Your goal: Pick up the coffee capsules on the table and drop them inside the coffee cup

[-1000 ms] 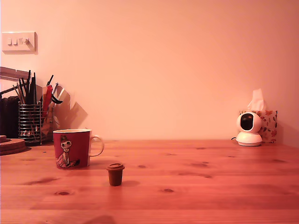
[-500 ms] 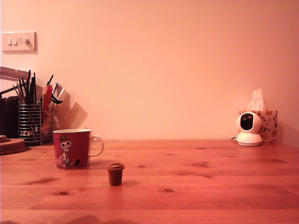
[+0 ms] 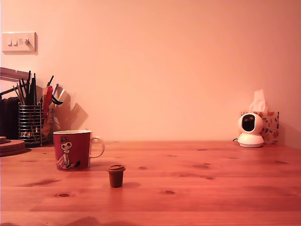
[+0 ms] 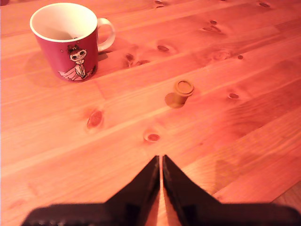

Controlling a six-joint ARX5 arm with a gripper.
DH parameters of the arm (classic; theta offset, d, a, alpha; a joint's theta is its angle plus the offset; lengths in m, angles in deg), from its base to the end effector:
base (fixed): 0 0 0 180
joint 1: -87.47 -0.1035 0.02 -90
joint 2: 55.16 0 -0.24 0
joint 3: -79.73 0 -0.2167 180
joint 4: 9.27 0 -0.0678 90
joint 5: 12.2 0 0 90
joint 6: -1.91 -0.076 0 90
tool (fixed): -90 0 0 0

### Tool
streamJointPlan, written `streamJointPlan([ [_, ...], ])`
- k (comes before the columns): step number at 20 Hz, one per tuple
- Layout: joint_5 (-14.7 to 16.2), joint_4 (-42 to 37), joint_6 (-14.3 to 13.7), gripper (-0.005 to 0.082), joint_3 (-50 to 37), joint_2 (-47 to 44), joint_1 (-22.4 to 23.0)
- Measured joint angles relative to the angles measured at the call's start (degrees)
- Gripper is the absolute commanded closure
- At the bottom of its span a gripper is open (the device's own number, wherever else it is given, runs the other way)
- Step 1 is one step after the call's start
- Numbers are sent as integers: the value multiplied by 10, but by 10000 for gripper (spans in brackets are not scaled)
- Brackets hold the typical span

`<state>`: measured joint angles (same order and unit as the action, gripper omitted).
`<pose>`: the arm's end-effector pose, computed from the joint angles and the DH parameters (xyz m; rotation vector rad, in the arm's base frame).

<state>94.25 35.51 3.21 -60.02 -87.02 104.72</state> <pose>0.1309 -0.0632 0.1783 -0.0168 0.6505 -0.5607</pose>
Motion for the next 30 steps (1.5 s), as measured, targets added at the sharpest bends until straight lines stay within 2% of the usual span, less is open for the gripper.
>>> streamJointPlan([
  [3,-1,0,0,774,0,0,0],
  [7,-4,0,0,644,0,0,0],
  [8,-4,0,0,583,0,0,0],
  [10,-4,-9,-21,389,0,0,0],
  [11,-5,-16,-22,319,0,0,0],
  [13,-4,-18,-61,322,0,0,0],
  [14,5,-21,-61,322,0,-1,0],
  [16,38,-30,-124,322,0,-3,0],
  [17,60,-33,-144,322,0,-9,0],
  [18,72,-35,-146,322,0,-13,0],
  [21,91,-35,-208,322,0,-46,0],
  [22,93,-35,-209,322,0,-59,0],
  [23,96,-37,-228,322,0,-78,0],
  [24,97,-41,-228,322,0,-95,0],
  [28,110,-86,-272,322,0,-154,0],
  [30,120,-114,-278,322,0,-186,0],
])
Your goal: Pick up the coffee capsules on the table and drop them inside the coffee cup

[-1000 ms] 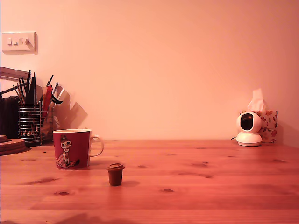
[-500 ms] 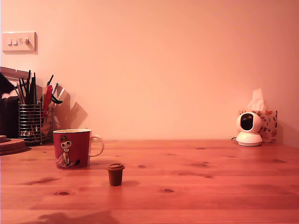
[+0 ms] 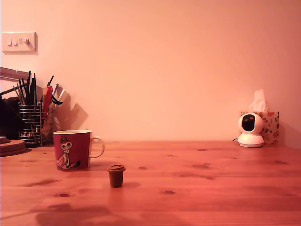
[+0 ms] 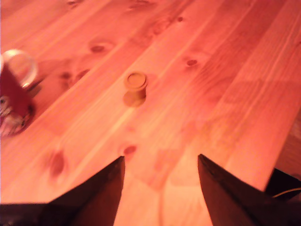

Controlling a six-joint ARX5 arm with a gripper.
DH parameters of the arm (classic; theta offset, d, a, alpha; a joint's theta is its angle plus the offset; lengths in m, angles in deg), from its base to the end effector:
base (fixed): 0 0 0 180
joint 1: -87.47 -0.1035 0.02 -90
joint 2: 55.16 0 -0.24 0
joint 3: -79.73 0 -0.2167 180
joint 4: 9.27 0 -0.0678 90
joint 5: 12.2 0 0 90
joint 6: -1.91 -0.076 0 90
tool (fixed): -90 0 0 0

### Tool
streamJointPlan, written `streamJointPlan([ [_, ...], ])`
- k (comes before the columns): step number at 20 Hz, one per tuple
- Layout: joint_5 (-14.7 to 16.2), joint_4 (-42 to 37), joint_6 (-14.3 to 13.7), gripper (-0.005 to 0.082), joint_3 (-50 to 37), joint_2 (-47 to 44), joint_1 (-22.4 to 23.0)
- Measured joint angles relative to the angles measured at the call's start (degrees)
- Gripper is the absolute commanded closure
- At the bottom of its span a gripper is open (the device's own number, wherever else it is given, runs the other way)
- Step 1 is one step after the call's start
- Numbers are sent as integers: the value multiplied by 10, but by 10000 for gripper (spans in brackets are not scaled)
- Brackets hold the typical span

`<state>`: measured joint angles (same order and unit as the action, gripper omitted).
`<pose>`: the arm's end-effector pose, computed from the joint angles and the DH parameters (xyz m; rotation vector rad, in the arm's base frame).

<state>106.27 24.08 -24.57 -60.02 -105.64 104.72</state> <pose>0.1593 -0.0874 0.1574 0.3394 0.5853 -0.9208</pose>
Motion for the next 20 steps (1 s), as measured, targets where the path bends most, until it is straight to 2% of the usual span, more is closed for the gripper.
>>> streamJointPlan([
  [4,23,-79,-7,322,-4,-48,0],
  [9,48,-174,-5,322,-52,-75,-12],
  [20,73,-368,42,321,-67,-211,-22],
])
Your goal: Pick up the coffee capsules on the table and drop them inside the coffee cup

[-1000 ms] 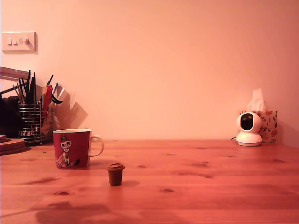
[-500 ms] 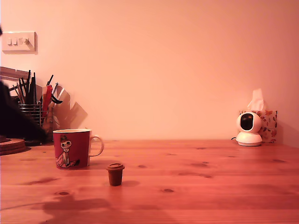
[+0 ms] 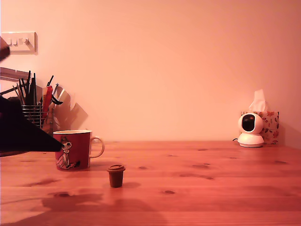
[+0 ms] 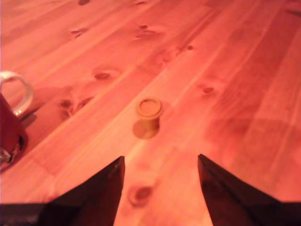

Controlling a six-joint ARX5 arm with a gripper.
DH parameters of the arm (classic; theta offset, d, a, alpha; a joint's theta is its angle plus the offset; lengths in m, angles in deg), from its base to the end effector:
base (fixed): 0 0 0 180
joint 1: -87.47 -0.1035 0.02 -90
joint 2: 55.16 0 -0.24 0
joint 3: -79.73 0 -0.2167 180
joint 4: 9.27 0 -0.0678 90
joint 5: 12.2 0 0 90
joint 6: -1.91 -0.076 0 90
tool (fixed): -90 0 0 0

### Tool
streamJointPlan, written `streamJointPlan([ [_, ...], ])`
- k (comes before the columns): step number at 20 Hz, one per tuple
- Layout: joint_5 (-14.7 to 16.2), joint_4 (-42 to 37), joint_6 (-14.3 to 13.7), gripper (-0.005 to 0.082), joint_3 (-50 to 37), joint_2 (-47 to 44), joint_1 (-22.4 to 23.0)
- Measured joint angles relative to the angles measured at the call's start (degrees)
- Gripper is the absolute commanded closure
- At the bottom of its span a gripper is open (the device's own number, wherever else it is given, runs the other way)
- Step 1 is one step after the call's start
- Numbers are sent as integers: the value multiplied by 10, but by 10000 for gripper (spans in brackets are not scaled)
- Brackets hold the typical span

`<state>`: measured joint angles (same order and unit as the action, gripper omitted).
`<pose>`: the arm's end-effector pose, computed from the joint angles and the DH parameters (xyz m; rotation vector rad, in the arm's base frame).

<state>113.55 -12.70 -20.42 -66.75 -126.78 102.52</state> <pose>0.2022 -0.1004 0.1239 0.2405 0.4377 -0.9635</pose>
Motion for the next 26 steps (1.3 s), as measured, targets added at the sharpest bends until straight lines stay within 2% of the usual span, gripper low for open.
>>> streamJointPlan([
  [1,2,-19,9,321,0,-15,0],
  [6,10,-96,13,321,0,-90,-1],
  [7,11,-110,26,321,-1,-104,-1],
  [14,15,-191,37,321,-1,-176,1],
  [26,17,-228,40,321,19,-269,30],
])
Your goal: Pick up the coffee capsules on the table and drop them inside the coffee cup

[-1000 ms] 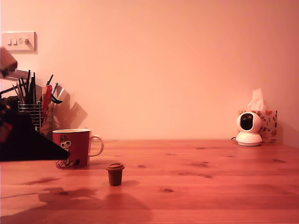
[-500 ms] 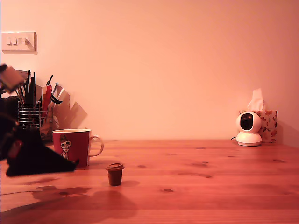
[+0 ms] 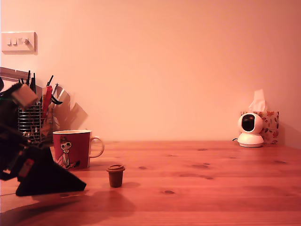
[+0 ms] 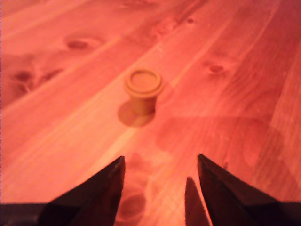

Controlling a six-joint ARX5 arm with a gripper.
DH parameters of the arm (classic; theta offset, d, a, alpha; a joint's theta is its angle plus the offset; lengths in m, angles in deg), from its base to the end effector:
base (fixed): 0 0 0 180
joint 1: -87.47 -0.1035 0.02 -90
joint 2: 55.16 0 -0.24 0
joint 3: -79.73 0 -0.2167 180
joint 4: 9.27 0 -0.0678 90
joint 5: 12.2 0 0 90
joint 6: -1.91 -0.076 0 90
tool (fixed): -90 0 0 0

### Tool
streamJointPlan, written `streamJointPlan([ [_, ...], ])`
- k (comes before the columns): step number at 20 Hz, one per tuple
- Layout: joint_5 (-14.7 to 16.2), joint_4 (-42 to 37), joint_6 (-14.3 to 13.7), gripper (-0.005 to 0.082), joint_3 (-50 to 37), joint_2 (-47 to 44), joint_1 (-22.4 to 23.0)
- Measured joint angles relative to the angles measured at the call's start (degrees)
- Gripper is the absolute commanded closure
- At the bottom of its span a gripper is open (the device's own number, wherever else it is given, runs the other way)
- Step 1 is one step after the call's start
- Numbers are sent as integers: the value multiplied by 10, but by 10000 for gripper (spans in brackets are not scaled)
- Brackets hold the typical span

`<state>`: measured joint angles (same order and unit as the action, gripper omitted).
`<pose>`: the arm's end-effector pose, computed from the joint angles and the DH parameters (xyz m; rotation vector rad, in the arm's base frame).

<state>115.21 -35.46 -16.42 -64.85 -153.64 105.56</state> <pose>0.2291 -0.1234 0.0708 0.1721 0.5024 -1.0278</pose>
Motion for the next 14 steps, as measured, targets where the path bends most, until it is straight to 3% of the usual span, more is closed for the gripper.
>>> streamJointPlan([
  [14,-4,-11,0,321,41,-33,3],
])
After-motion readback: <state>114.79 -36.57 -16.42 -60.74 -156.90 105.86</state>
